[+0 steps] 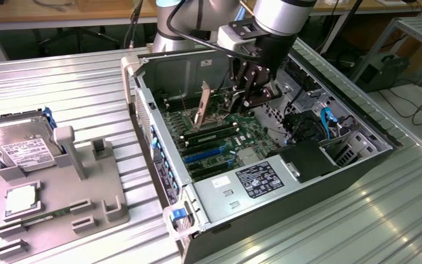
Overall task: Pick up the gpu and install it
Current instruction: 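Insert the gpu into the slot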
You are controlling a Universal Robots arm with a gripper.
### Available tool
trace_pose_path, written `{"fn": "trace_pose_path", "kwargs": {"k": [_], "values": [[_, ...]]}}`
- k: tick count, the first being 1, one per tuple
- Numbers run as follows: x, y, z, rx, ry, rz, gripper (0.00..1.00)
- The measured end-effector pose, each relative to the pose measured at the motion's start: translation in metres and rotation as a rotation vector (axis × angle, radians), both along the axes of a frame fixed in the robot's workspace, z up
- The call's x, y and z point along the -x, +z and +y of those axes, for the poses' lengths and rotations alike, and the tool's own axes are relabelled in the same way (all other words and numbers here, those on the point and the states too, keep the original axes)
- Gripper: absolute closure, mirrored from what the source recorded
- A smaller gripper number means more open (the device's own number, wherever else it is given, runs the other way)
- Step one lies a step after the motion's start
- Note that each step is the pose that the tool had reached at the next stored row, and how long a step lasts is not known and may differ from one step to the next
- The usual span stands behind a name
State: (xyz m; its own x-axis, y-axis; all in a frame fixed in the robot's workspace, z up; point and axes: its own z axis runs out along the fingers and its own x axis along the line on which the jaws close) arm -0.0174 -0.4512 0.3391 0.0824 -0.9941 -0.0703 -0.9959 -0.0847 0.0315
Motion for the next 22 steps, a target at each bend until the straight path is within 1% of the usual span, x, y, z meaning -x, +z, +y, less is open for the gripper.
{"fn": "trace_pose_path", "kwargs": {"k": [6,10,12,14,15,20,22], "values": [[0.001,-0.0042,-0.0005,0.0,0.0,0.0035,0.72],[0.004,-0.0064,-0.0011,0.0002,0.0,0.0031,0.72],[0.005,-0.007,-0.0012,0.0007,0.0,-0.0014,0.72],[0.007,-0.0081,-0.0011,0.0019,-0.001,-0.0117,0.72],[0.008,-0.0086,-0.0011,0.0039,-0.004,-0.0128,0.72],[0.008,-0.0121,-0.0011,0.0067,-0.049,-0.0127,0.72],[0.008,-0.0135,-0.0011,0.0075,-0.057,-0.0127,0.72]]}}
